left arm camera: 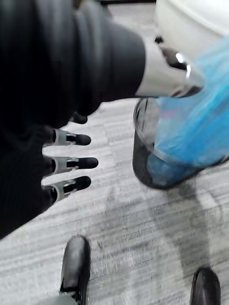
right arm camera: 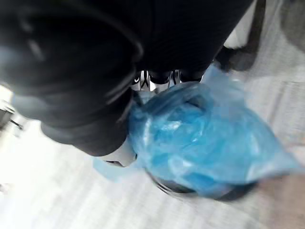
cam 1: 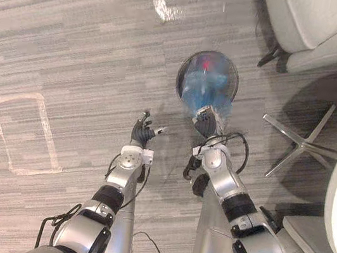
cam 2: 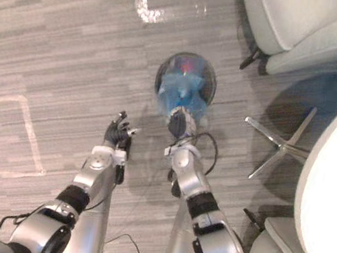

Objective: Gather rubbish on tea table into small bin, then transfer packed bag to large trash can.

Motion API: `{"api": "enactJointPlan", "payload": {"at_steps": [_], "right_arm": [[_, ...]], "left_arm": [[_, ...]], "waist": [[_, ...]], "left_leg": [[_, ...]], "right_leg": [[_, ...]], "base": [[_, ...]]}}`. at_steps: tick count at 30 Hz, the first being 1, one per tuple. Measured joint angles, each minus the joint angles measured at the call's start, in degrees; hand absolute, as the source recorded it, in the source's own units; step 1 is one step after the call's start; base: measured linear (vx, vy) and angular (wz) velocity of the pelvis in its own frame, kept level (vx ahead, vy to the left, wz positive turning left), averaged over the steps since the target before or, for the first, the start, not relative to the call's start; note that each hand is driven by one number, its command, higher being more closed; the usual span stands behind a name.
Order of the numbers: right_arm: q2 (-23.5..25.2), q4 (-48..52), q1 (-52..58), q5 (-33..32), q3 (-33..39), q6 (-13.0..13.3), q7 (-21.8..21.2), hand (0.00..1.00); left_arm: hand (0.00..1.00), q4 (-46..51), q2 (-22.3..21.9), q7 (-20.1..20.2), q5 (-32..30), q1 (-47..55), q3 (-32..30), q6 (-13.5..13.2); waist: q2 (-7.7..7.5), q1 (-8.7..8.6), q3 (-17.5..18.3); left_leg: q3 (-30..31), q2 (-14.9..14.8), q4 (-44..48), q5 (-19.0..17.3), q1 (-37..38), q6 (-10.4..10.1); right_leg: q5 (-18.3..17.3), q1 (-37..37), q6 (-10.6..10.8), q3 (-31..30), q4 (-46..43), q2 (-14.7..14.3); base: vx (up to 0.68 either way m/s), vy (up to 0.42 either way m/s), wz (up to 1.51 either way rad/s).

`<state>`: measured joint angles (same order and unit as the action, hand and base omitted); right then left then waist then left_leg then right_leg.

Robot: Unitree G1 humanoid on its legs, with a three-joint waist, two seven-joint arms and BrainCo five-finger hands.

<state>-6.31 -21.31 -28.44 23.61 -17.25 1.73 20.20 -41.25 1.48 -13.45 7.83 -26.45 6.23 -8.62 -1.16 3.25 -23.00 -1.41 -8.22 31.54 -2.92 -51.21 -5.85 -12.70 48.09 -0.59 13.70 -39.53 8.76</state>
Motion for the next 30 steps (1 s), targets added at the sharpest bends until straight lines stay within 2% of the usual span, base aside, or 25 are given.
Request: {"api": "enactJointPlan", "payload": {"at_steps": [2,3,4,6,7,9,13,17,18,23,25,26,28,30], "right_arm": [[0.42,4.39,3.77,-0.06,-1.03,0.32,-0.11,1.0],[0.92,7.67,6.9,-0.11,-2.16,0.51,-0.61,1.0],[1.07,8.69,7.91,-0.13,-2.34,0.59,-0.83,1.0],[2.06,11.53,11.68,-1.21,-3.42,1.12,-1.85,1.0],[2.24,12.39,13.77,-1.22,-3.95,1.89,-2.48,1.0],[2.18,12.87,16.18,-1.24,-3.94,2.81,-3.93,1.0],[1.49,12.82,17.84,-2.15,-3.63,3.05,-6.77,1.0],[1.11,12.78,19.23,-3.12,-3.56,3.13,-8.8,1.0],[1.04,12.79,19.75,-3.66,-3.63,3.5,-9.47,1.0],[-2.03,13.89,20.16,-6.78,-5.78,4.66,-12.57,1.0],[-3.96,16.95,21.78,-9.14,-6.16,5.51,-14.63,1.0],[-4.25,17.68,22.24,-9.48,-6.17,5.61,-15.0,1.0],[-6.65,21.47,24.34,-11.33,-6.12,6.05,-16.79,1.0],[-8.3,22.64,24.57,-12.62,-6.26,6.53,-18.37,1.0]], "left_arm": [[0.0,0.11,0.24,0.07,-0.55,1.84,0.53,0.28],[0.0,0.1,0.35,0.12,-1.1,3.69,0.85,0.52],[0.0,0.08,0.4,0.14,-1.1,4.17,1.14,0.58],[0.0,-0.03,0.96,0.4,-1.37,6.84,2.34,0.67],[0.0,-0.54,1.13,0.71,-1.8,9.02,2.94,0.67],[0.0,-3.71,1.94,1.57,-2.38,11.09,4.53,0.76],[0.0,-6.74,3.33,2.56,-3.32,14.56,4.99,1.97],[0.0,-6.61,4.3,2.6,-3.76,15.63,5.1,2.3],[0.0,-5.39,4.79,2.59,-4.14,15.94,6.11,2.51],[0.0,7.9,7.01,2.79,-5.93,16.07,8.79,2.62],[0.0,17.9,9.15,3.77,-8.02,18.7,8.93,0.94],[0.0,19.84,9.76,4.09,-8.19,19.72,8.91,0.54],[0.0,27.35,12.91,7.52,-7.82,25.32,8.72,0.34],[0.0,29.57,14.83,8.96,-7.68,27.91,8.86,0.24]], "waist": [[-0.7,-0.13,0.63],[-1.54,-0.29,2.51],[-1.63,-0.35,2.9],[-3.13,-0.49,4.78],[-3.68,-0.61,6.88],[-3.96,-0.99,10.47],[-3.93,-1.55,12.84],[-3.9,-1.89,14.94],[-3.74,-2.12,16.36],[-3.58,-2.72,18.54],[-3.15,-2.73,19.47],[-3.08,-2.74,19.53],[-2.4,-2.75,20.93],[-1.88,-2.71,21.54]], "left_leg": [[-0.75,-0.29,-1.99,-0.15,4.86,-0.07],[-1.38,-0.5,-3.57,-0.19,7.59,-0.13],[-1.48,-0.57,-4.06,-0.2,8.58,-0.15],[-2.91,-0.87,-7.56,-0.18,14.62,-0.24],[-3.44,-0.75,-9.79,-0.11,17.79,-0.33],[-4.32,-0.21,-14.16,0.89,21.92,-0.26],[-6.23,0.09,-21.67,2.77,30.69,-0.21],[-7.47,0.79,-26.4,3.99,35.79,-0.11],[-7.54,0.88,-27.73,4.59,36.65,-0.07],[-7.52,1.37,-30.18,4.84,39.88,0.11],[-7.56,1.88,-31.6,5.35,41.32,0.29],[-7.56,1.9,-31.61,5.35,41.6,0.3],[-7.51,1.97,-32.63,5.37,42.24,0.28],[-7.52,1.97,-32.69,5.37,42.31,0.28]], "right_leg": [[0.36,-4.62,0.44,-0.36,2.61,-0.67],[0.69,-7.11,0.54,-0.59,4.56,-1.1],[0.81,-8.16,0.57,-0.6,5.29,-1.28],[1.59,-13.58,0.85,-1.18,9.18,-1.99],[1.97,-16.29,1.16,-1.76,11.34,-2.35],[3.11,-19.8,1.74,-2.42,15.42,-2.67],[6.54,-28.23,2.46,-3.74,24.35,-3.77],[8.27,-32.61,2.91,-4.74,29.13,-4.08],[9.18,-33.7,2.99,-4.9,31.15,-4.18],[11.58,-38.26,3.44,-5.04,36.67,-4.49],[12.2,-39.61,3.63,-5.32,38.04,-4.52],[12.21,-39.91,3.64,-5.42,38.15,-4.53],[12.34,-40.36,3.71,-5.49,38.86,-4.76],[12.57,-40.57,3.69,-5.58,39.24,-4.83]], "base": [[0.06,-0.015,-0.15],[0.05,-0.022,-0.19],[0.1,-0.025,-0.18],[0.12,-0.02,-0.21],[0.13,-0.019,-0.21],[0.19,-0.006,-0.17],[0.17,0.025,-0.21],[0.1,0.04,-0.15],[0.06,0.03,-0.11],[0.01,0.023,-0.01],[0.0,0.024,-0.03],[0.0,0.0,0.0],[0.0,0.0,0.0],[0.0,0.0,0.0]]}}
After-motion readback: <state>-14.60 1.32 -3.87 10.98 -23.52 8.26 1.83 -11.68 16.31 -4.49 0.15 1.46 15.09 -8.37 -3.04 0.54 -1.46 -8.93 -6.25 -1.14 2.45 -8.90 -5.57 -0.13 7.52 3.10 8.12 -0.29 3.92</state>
